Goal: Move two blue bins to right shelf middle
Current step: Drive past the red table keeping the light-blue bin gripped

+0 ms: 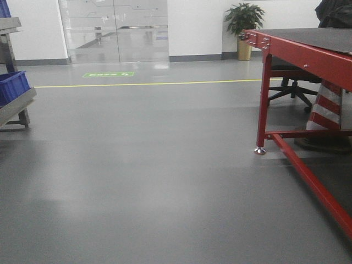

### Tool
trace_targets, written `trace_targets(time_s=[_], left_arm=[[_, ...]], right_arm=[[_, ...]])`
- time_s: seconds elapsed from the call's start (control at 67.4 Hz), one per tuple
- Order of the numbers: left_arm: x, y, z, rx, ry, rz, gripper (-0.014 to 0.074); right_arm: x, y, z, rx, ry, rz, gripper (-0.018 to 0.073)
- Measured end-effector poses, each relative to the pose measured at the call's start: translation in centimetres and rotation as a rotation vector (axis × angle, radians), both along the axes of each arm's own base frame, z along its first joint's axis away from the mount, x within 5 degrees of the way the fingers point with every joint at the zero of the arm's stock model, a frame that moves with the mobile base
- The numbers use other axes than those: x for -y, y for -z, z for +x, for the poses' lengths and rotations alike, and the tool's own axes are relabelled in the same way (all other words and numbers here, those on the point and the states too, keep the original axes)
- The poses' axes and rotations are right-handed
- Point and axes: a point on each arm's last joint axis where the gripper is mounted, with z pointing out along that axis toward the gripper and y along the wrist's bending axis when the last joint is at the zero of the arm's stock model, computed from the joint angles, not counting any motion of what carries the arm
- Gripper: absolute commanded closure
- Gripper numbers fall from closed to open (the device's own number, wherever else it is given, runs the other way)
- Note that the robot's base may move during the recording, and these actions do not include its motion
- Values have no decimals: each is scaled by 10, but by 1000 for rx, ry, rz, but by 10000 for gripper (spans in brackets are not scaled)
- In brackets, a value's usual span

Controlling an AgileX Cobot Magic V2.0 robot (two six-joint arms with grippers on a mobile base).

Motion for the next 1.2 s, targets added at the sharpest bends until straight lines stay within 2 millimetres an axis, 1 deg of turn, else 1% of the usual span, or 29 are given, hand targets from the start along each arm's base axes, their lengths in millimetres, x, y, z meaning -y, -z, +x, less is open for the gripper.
trace_targets(time_s=[1.203], left_arm=[[0, 0, 0, 0, 0, 0, 707]], right_arm=[[0, 0, 0, 0, 0, 0, 721]])
